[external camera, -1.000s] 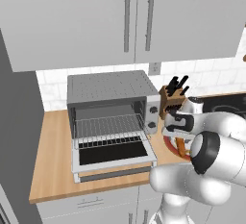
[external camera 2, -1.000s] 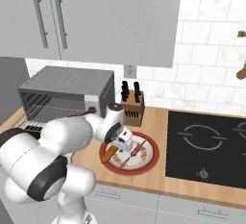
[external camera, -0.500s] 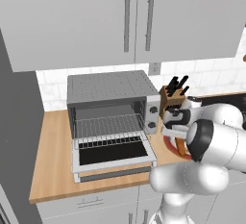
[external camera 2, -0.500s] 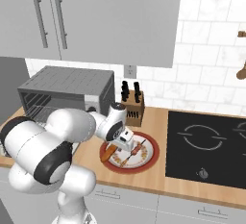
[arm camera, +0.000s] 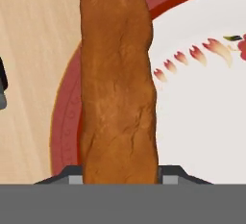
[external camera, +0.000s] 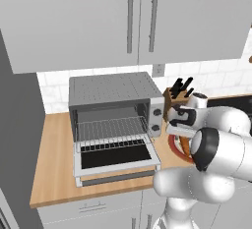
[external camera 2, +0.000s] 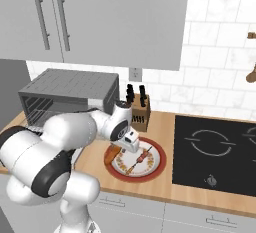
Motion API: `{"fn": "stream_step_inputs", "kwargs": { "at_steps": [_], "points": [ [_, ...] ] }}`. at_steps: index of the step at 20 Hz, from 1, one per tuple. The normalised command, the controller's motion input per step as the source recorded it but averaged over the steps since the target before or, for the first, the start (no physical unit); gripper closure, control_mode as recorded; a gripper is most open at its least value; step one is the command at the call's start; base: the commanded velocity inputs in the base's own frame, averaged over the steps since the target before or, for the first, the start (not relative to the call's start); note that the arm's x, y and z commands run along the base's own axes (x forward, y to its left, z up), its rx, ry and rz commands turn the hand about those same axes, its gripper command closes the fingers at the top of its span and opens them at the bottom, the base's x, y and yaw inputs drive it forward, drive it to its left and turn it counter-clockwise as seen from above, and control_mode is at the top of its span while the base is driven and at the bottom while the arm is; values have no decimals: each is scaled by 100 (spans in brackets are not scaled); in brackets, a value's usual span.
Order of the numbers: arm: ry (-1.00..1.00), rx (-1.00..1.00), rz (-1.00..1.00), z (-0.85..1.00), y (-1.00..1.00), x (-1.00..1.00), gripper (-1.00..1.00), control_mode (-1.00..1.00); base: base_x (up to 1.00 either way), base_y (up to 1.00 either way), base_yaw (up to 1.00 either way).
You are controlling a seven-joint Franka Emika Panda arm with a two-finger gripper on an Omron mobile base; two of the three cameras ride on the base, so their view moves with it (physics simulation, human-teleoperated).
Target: Pick up the kebab skewer and baguette bread, and place them inside the toaster oven. Close the toaster oven door and start by setting the timer.
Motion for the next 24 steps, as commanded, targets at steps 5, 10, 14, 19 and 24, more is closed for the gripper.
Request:
{"fn": "stream_step_inputs", "kwargs": {
  "at_steps": [5,10,14,19,24],
  "points": [
    [0,0,-19,79,0,-18,100,-100,0,0,0],
    [0,1,-31,69,2,-58,100,-100,0,0,0],
    [0,4,-37,55,20,-76,100,-100,0,0,0],
    [0,7,-36,32,37,-85,100,-100,0,0,0],
    [-4,5,-35,23,71,-76,100,-100,0,0,0]
  ]
}}
